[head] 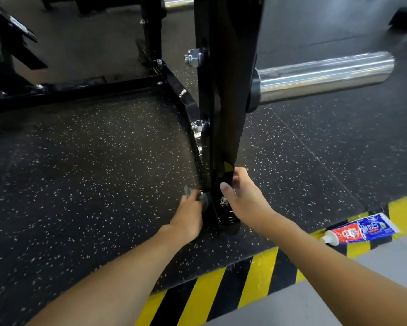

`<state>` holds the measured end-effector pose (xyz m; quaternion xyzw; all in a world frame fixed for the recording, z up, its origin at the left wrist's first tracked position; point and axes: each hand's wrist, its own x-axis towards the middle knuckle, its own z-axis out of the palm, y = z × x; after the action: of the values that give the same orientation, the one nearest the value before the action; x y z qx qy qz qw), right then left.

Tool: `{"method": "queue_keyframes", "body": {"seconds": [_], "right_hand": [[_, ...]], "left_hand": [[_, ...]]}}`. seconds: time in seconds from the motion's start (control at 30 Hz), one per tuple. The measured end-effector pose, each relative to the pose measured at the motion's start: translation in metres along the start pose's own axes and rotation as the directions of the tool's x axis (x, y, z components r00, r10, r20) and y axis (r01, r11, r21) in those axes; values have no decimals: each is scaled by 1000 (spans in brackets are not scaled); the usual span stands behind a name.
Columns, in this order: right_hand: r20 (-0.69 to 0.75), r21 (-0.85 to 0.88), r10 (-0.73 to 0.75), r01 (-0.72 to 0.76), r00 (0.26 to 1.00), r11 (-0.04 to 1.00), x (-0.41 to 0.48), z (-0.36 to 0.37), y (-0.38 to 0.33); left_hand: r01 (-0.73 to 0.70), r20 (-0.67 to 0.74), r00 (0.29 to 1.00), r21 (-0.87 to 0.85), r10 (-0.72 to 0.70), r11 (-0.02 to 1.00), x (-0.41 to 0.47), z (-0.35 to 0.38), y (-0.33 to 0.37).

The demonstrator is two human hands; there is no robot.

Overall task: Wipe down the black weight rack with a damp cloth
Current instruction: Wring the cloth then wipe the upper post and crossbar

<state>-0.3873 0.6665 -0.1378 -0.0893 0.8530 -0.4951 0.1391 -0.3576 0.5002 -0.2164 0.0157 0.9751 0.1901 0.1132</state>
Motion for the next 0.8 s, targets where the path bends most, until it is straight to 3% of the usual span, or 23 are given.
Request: {"method": "queue_keyframes", "body": {"seconds": [0.07,0.1,0.13,0.2,0.27,0.3,0.37,0.43,0.47,0.5,0.53,0.57,0.6,0.63,0.7,0.8], "right_hand": [[-39,-43,50,-51,998,998,-9,-2,-4],[-91,-64,74,-80,993,995,-15,-3,-5],[-143,-57,88,-97,986,994,-21,-4,-4],[-159,59,52,-43,986,997,-41,-3,-4],[-1,131,-95,95,995,987,-64,2,-8],[84,126,-163,152,983,980,-73,5,-11],[76,68,-236,231,969,970,-79,5,-14],[-119,-31,-233,231,965,973,-72,-2,-12],[-195,-41,-198,194,961,980,-66,-8,-10],[-253,-29,-142,139,957,990,-58,-14,-5],[-303,-20,-87,85,949,996,-50,-22,-1],[-357,-26,-30,22,934,999,-39,-30,6],[-395,-41,29,-49,918,998,-29,-38,12],[-412,-70,75,-114,908,991,-18,-44,18],[-390,-162,110,-186,914,969,7,-50,29],[-245,-317,76,-154,967,936,43,-31,40]], "left_hand": [[24,18,1000,-121,-22,992,-14,-2,1],[117,-15,992,-264,-125,957,-20,-7,5],[219,-42,962,-463,-268,859,-26,-17,12],[253,-11,874,-843,-485,475,-33,-44,29],[197,125,877,-974,-463,111,-42,-69,57],[201,192,897,-979,-398,-21,-49,-80,74],[252,289,910,-955,-297,-158,-60,-95,101],[293,339,917,-930,-208,-224,-60,-103,113],[302,338,926,-931,-170,-205,-60,-107,116],[284,292,938,-956,-189,-67,-58,-107,115],[226,182,958,-954,-220,197,-56,-106,111],[140,19,974,-834,-226,533,-55,-104,109],[40,-156,973,-602,-167,798,-55,-98,105],[-18,-246,965,-419,-94,908,-57,-90,100],[1,-174,983,-316,-59,949,-59,-69,89],[87,-89,989,-305,-119,948,-56,-43,76]]}}
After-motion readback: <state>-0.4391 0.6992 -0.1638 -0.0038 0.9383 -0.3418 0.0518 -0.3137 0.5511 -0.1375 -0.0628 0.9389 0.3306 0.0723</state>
